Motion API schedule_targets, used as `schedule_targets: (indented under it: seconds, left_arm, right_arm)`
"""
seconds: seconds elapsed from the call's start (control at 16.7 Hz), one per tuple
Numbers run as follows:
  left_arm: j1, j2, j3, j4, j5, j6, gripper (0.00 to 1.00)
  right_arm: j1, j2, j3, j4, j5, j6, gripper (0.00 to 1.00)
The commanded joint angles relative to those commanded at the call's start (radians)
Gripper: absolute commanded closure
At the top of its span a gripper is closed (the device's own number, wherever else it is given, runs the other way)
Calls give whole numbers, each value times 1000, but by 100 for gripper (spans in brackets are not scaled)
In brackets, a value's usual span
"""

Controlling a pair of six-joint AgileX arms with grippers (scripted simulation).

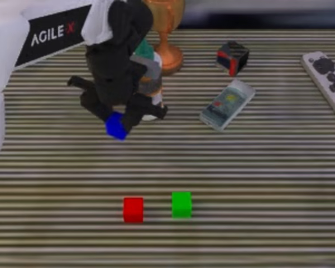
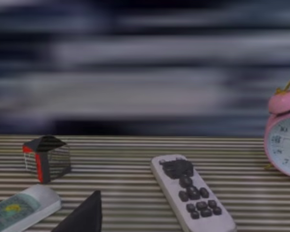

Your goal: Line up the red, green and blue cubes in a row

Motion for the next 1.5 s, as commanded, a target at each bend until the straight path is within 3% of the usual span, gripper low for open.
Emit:
schedule_targets:
  seconds: [0.48,0.72,1.2,1.5]
  left_arm:
    - [-342,124,232,-140,-19,-693,100]
    - [-467,146,313,-177,-30,-919,100]
    - [-499,146,330,-180,-33,-974,100]
    - [-501,172,214,-33,-31,-972,100]
  right_arm:
    - [0,0,0,0,0,0,0]
    - [0,0,0,0,0,0,0]
    - [0,0,0,0,0,0,0]
    - [0,0,0,0,0,0,0]
